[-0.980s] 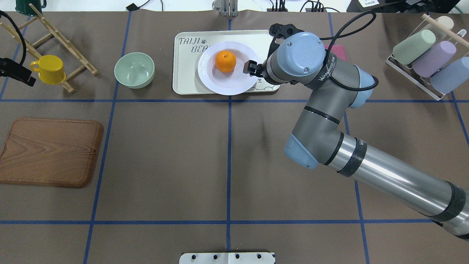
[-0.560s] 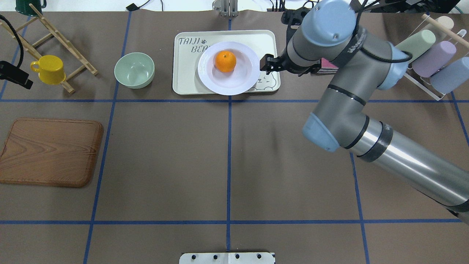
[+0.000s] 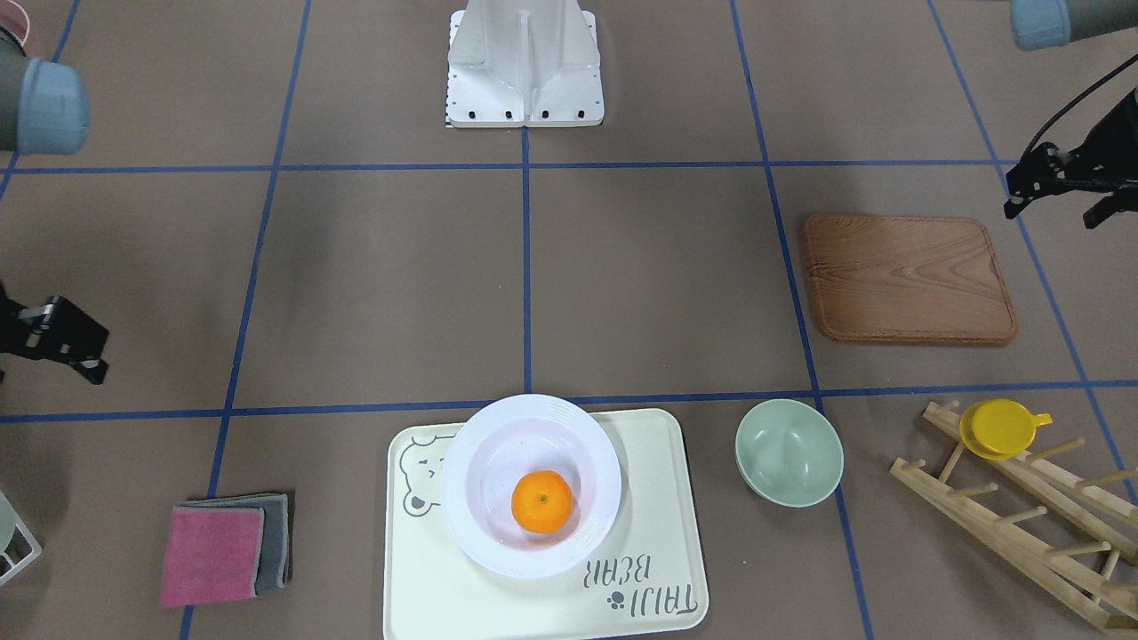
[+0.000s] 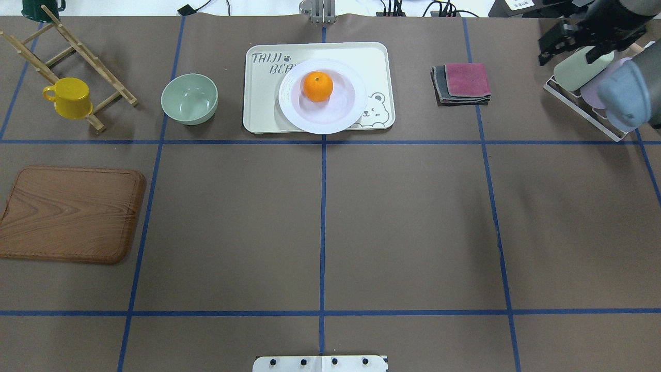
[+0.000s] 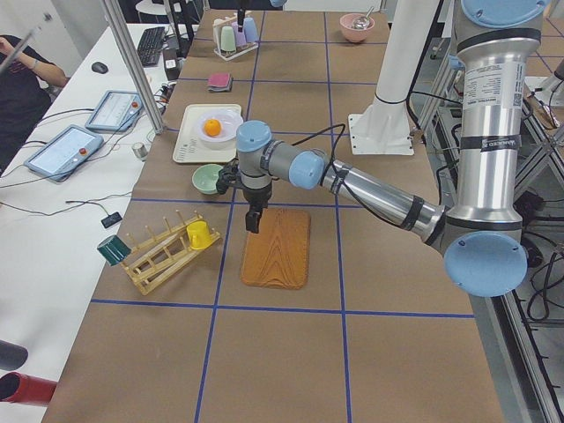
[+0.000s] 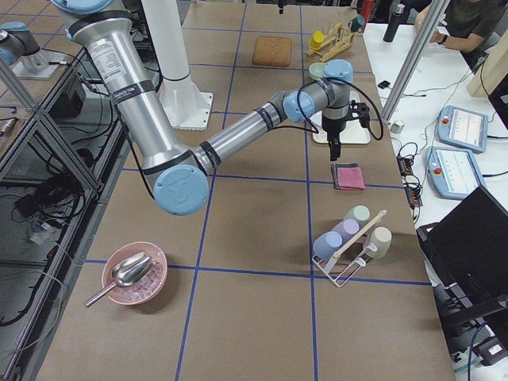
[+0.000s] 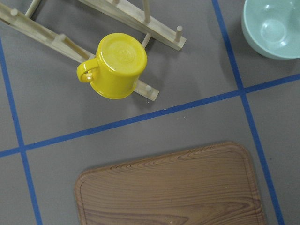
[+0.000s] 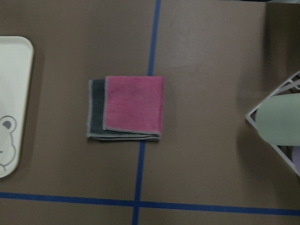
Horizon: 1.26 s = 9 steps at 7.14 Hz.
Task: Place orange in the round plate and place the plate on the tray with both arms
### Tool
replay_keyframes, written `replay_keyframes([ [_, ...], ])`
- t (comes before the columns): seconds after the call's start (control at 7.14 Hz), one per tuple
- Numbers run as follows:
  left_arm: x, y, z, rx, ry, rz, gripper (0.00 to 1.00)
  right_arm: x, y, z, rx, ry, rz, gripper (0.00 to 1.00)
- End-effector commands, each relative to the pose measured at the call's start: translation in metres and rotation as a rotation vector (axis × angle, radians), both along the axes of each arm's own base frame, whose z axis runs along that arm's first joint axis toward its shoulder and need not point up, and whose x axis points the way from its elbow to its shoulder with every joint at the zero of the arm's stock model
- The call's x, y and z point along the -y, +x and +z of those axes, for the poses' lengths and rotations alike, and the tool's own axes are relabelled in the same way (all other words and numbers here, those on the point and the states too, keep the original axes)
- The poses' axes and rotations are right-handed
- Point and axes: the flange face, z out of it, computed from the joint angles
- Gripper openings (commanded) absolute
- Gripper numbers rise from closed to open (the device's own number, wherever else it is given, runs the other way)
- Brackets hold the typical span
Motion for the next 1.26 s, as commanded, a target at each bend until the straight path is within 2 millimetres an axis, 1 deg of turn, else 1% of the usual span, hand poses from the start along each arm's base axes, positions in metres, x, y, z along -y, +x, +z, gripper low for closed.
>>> replay_keyframes([
  [0.0,-0.03,-0.03,0.017,0.005,-0.021,-0.02,1.0,-0.007,0.113,0.043,-0.102,-0.055,-0.105,1.0],
  [0.14,-0.037,-0.041,0.026,0.01,-0.02,-0.016,1.0,-0.02,0.151,0.068,-0.088,-0.103,-0.09,1.0],
  [0.28,-0.038,-0.044,0.028,0.011,-0.016,-0.016,1.0,-0.04,0.167,0.098,-0.035,-0.149,-0.07,1.0],
  [0.42,-0.044,-0.046,0.035,0.015,-0.033,-0.017,1.0,-0.059,0.176,0.113,-0.028,-0.171,-0.055,1.0],
  [0.56,-0.051,-0.058,0.043,0.019,-0.046,-0.037,1.0,-0.089,0.178,0.142,-0.021,-0.159,-0.071,1.0],
  [0.7,-0.056,-0.064,0.048,0.022,-0.041,-0.028,1.0,-0.112,0.179,0.171,-0.01,-0.113,-0.074,1.0],
  [0.84,-0.071,-0.076,0.053,0.023,-0.049,-0.051,1.0,-0.133,0.181,0.196,-0.009,-0.114,-0.072,1.0],
  [0.98,-0.091,-0.082,0.065,0.021,-0.043,-0.057,1.0,-0.142,0.183,0.204,-0.005,-0.105,-0.07,1.0],
  [1.12,-0.099,-0.084,0.075,0.019,-0.037,-0.06,1.0,-0.142,0.183,0.204,-0.004,-0.105,-0.068,1.0],
])
